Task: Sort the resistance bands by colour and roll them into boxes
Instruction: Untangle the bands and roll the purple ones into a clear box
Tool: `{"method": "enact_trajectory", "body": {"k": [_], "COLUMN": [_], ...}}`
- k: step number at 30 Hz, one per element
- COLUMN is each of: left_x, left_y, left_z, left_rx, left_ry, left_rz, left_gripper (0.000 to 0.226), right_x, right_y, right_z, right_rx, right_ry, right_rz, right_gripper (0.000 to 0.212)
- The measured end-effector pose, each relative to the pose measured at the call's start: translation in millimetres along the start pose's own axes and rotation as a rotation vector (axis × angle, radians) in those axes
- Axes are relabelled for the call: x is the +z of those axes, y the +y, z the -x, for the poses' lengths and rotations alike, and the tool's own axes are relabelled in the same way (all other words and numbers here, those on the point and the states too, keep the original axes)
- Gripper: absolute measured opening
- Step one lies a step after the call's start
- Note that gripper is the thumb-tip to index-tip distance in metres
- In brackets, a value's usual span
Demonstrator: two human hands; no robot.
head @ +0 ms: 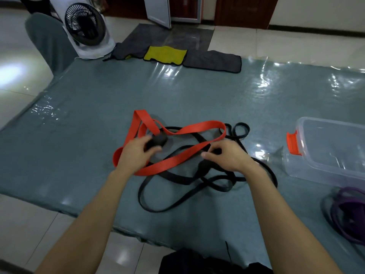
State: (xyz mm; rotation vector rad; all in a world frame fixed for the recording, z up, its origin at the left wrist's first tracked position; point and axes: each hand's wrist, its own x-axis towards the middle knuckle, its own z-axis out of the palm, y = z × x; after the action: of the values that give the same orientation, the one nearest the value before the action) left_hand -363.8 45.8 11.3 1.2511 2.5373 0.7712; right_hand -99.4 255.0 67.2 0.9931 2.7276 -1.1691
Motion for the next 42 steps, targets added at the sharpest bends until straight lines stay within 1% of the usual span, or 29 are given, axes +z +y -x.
{"method": "enact_trajectory", "body": {"k": [2,3,5,9,11,12,13,14,15,16,17,18,19,20,21,22,23,25,27,28,29,31,34,36,37,38,39,41,42], "left_x": [-35,-53,-79,-88,-83,-79,-76,-71,-63,-53,-39,-23,-5,14,32,51,68,98,118,126,134,147,156,148,138,126,112,79,64], "left_y": [29,44,71,112,123,123,119,114,106,100,99,102,107,115,125,134,144,164,185,195,204,217,229,237,242,248,255,277,290], "left_z": [-16,-23,-34,-39,-45,-50,-56,-60,-62,-60,-55,-49,-41,-33,-24,-15,-9,-3,2,4,6,15,28,30,30,29,28,29,31], "left_rx": [0.0,0.009,0.056,0.104,0.115,0.096,0.045,-0.022,-0.08,-0.11,-0.091,-0.021,0.078,0.175,0.235,0.256,0.248,0.218,0.208,0.227,0.252,0.266,0.243,0.235,0.2,0.16,0.145,0.21,0.262], "left_ry": [0.186,0.229,0.217,0.089,0.099,0.118,0.136,0.137,0.1,0.066,0.048,0.023,-0.036,-0.13,-0.243,-0.334,-0.387,-0.399,-0.358,-0.33,-0.292,-0.198,-0.046,-0.026,-0.038,-0.045,-0.016,0.087,0.124], "left_rz": [0.297,0.458,0.674,0.867,0.965,0.973,0.878,0.658,0.37,0.144,0.034,0.017,0.052,0.093,0.125,0.149,0.16,0.179,0.19,0.178,0.159,0.143,0.167,0.144,0.152,0.181,0.2,0.192,0.183], "left_gripper": [0.025,0.018,0.009,0.019,0.021,0.026,0.039,0.056,0.075,0.088,0.093,0.092,0.091,0.092,0.098,0.106,0.115,0.129,0.137,0.134,0.125,0.094,0.041,0.015,0.014,0.019,0.026,0.045,0.052], "right_x": [-10,-17,-30,-50,-65,-75,-85,-94,-99,-102,-102,-102,-102,-102,-105,-111,-118,-133,-144,-148,-152,-161,-172,-178,-183,-189,-195,-206,-208], "right_y": [-4,-5,-7,-10,-11,-14,-17,-17,-16,-12,-7,-3,0,2,4,5,6,9,14,16,19,24,35,46,54,63,74,100,111], "right_z": [-2,-4,-7,-3,7,13,19,24,29,33,37,42,47,52,58,64,70,83,99,106,113,127,147,161,167,173,179,192,199], "right_rx": [-0.023,-0.044,-0.071,-0.07,-0.095,-0.099,-0.088,-0.069,-0.049,-0.031,-0.012,0.008,0.026,0.039,0.041,0.033,0.018,-0.016,-0.048,-0.066,-0.079,-0.101,-0.162,-0.172,-0.16,-0.143,-0.121,-0.048,0.006], "right_ry": [0.124,0.204,0.35,0.478,0.612,0.695,0.764,0.806,0.814,0.796,0.762,0.734,0.716,0.713,0.716,0.722,0.737,0.756,0.751,0.746,0.742,0.722,0.688,0.676,0.685,0.706,0.729,0.756,0.746], "right_rz": [-0.017,-0.033,-0.068,-0.152,-0.252,-0.312,-0.357,-0.381,-0.399,-0.418,-0.437,-0.445,-0.453,-0.48,-0.547,-0.631,-0.693,-0.676,-0.661,-0.682,-0.709,-0.742,-0.761,-0.83,-0.872,-0.875,-0.822,-0.561,-0.396], "right_gripper": [0.027,0.026,0.026,0.028,0.027,0.027,0.027,0.027,0.026,0.026,0.027,0.029,0.031,0.032,0.032,0.03,0.028,0.028,0.029,0.029,0.029,0.028,0.029,0.029,0.028,0.028,0.028,0.024,0.017]}}
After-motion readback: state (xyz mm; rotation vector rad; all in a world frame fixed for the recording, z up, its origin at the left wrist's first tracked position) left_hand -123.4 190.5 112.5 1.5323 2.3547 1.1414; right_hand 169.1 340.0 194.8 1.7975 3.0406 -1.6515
